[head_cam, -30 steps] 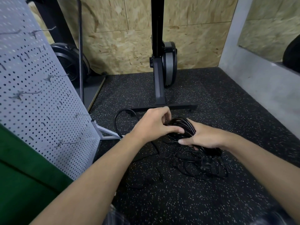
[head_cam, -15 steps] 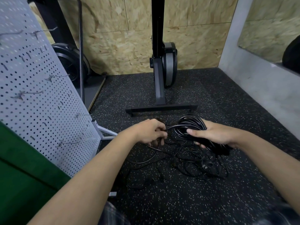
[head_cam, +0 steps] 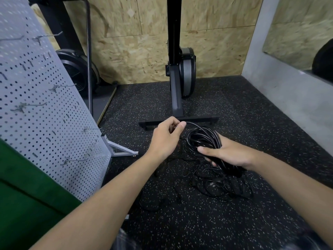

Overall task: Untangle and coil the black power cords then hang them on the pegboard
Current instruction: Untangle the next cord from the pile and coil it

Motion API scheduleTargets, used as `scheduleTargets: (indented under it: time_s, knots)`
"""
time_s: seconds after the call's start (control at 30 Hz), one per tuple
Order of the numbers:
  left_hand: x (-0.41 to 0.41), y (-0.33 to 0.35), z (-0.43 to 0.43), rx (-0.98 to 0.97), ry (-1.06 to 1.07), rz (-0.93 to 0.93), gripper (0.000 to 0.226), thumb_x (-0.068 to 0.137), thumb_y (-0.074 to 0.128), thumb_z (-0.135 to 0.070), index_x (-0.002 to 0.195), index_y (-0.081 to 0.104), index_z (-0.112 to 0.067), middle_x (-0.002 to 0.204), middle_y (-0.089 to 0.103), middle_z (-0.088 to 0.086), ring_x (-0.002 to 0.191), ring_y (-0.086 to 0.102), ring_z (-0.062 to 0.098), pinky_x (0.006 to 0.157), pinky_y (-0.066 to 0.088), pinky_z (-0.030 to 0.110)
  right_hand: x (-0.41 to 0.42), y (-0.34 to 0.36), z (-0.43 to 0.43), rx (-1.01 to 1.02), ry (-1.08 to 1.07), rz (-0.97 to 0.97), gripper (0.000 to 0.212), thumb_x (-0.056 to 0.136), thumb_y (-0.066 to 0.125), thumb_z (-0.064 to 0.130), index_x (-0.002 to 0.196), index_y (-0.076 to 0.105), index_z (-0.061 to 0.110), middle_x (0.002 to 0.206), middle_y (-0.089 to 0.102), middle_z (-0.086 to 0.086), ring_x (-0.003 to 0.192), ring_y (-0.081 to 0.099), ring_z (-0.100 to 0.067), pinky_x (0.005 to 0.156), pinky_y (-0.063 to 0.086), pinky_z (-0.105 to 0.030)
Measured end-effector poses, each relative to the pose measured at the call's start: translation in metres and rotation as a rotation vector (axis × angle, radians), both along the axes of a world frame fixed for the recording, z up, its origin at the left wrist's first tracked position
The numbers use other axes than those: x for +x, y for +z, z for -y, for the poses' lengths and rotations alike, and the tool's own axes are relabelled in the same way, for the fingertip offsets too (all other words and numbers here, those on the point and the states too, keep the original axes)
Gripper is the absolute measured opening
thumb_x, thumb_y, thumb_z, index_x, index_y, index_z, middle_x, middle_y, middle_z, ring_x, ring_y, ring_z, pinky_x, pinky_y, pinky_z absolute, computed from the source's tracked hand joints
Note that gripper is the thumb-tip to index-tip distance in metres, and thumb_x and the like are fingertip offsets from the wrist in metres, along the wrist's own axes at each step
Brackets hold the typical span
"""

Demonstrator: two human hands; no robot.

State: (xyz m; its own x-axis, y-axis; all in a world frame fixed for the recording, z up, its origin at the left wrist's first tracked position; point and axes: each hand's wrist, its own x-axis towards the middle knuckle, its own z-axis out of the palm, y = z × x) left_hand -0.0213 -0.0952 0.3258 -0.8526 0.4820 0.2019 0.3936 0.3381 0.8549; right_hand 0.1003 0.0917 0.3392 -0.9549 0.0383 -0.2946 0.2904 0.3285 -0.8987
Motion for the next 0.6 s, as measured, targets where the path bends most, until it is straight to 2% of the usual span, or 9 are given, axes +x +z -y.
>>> scheduleTargets:
  time_s: [0.1,0.2,0.3,0.43,0.6]
  knots:
    - [0.003,-0.001,-0.005,-0.030,-0.012,0.040,0.042,0.108,0.052,-0.048,0.085,0.061,-0.014,0.064,0.048,-0.008,0.059,0.041,0.007,0.060,0.035,0.028,0.000,0.005,0.005,-0.121,-0.056,-0.052,0.035,0.094,0.069,0.046,0.121,0.054,0.029,0.085,0.068,-0.005,0.072,0.061,-0.016,0.069,0.054,-0.033]
    - [0.000,0.001,-0.002,-0.058,-0.070,0.097,0.052,0.108,0.047,-0.051,0.079,0.056,-0.009,0.062,0.046,-0.008,0.056,0.041,0.008,0.062,0.033,0.034,0.000,0.009,0.002,-0.170,-0.141,-0.072,0.036,0.096,0.067,0.049,0.121,0.057,0.025,0.085,0.068,-0.007,0.072,0.061,-0.018,0.068,0.052,-0.035]
    - [-0.006,0.000,0.006,-0.127,-0.133,0.123,0.040,0.110,0.044,-0.046,0.087,0.068,-0.023,0.064,0.052,-0.008,0.060,0.050,0.012,0.066,0.040,0.035,0.000,0.006,-0.004,-0.138,-0.201,-0.082,0.034,0.096,0.067,0.051,0.121,0.057,0.029,0.085,0.068,-0.006,0.072,0.062,-0.017,0.067,0.053,-0.033]
    - [-0.008,-0.001,0.011,-0.038,-0.106,0.220,0.021,0.109,0.053,-0.032,0.100,0.070,-0.022,0.072,0.062,-0.009,0.061,0.050,0.012,0.060,0.044,0.032,-0.002,0.004,-0.012,-0.120,-0.347,-0.105,0.035,0.096,0.068,0.050,0.125,0.054,0.036,0.083,0.070,-0.005,0.070,0.063,-0.018,0.064,0.054,-0.032]
    - [-0.002,0.009,0.004,0.172,0.038,0.140,0.010,0.104,0.063,-0.030,0.101,0.069,-0.022,0.081,0.075,-0.004,0.058,0.051,0.008,0.064,0.042,0.035,0.004,0.013,-0.004,-0.057,-0.185,-0.044,0.037,0.096,0.069,0.047,0.128,0.050,0.043,0.085,0.069,-0.003,0.068,0.063,-0.013,0.063,0.054,-0.024]
